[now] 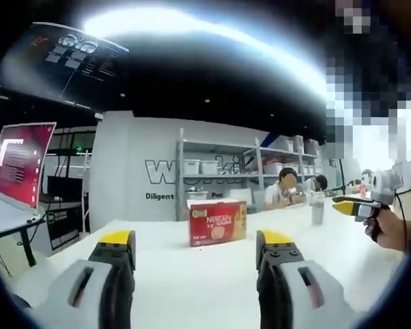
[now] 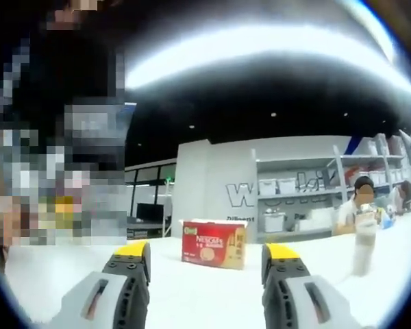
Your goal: Tear open the coffee pouch, take out the coffee, and pour the coffee from the pouch into the cup
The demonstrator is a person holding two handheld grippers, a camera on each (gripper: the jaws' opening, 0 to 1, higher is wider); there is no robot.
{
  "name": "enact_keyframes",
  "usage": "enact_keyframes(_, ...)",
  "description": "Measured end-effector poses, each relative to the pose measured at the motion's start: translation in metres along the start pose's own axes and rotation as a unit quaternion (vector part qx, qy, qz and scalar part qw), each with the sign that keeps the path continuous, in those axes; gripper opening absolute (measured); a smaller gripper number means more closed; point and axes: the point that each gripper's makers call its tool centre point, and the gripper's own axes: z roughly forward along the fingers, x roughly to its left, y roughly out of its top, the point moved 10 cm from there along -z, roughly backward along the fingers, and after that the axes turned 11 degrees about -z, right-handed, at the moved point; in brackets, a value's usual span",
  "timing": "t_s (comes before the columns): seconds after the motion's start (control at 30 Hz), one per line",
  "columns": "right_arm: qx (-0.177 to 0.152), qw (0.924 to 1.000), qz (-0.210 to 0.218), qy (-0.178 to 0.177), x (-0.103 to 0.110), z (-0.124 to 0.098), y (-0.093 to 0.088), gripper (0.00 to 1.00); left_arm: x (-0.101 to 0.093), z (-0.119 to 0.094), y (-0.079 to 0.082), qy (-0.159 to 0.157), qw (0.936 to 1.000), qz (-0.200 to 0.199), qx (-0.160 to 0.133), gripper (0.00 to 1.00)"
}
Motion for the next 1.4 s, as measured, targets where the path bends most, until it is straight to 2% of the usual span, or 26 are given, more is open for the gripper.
enact_keyframes(0.33, 0.004, 1.0, -0.005, -0.005, -0.005, 0.016, -0.005, 0.65, 0.001, 0.013, -0.008, 0.0, 0.9999, 0.009, 0.007, 0.76)
enact_keyframes(0.77, 0.016, 0.9992, -0.033, -0.017, -0.016, 0.031, -0.012, 0.64, 0.013, 0.035, -0.013, 0.004, 1.0, -0.008, 0.004, 0.76)
enact_keyframes(0.83, 0.017, 0.9991, -0.035, -0.017, -0.017, 0.033, -0.013, 0.64, 0.013, 0.037, -0.013, 0.004, 1.0, -0.006, 0.005, 0.76)
enact_keyframes(0.9, 0.018, 0.9991, -0.035, -0.016, -0.017, 0.035, -0.014, 0.64, 0.015, 0.042, -0.017, 0.009, 0.9997, 0.019, 0.01, 0.77)
enact_keyframes(1.13, 0.01, 0.9991, -0.036, -0.022, -0.022, 0.049, -0.013, 0.64, 0.016, 0.059, -0.025, 0.011, 0.9996, 0.012, 0.021, 0.77)
enact_keyframes(1.4, 0.009, 0.999, -0.028, -0.034, -0.026, 0.07, -0.024, 0.65, 0.023, 0.079, -0.024, 0.021, 0.9997, 0.001, 0.008, 0.78)
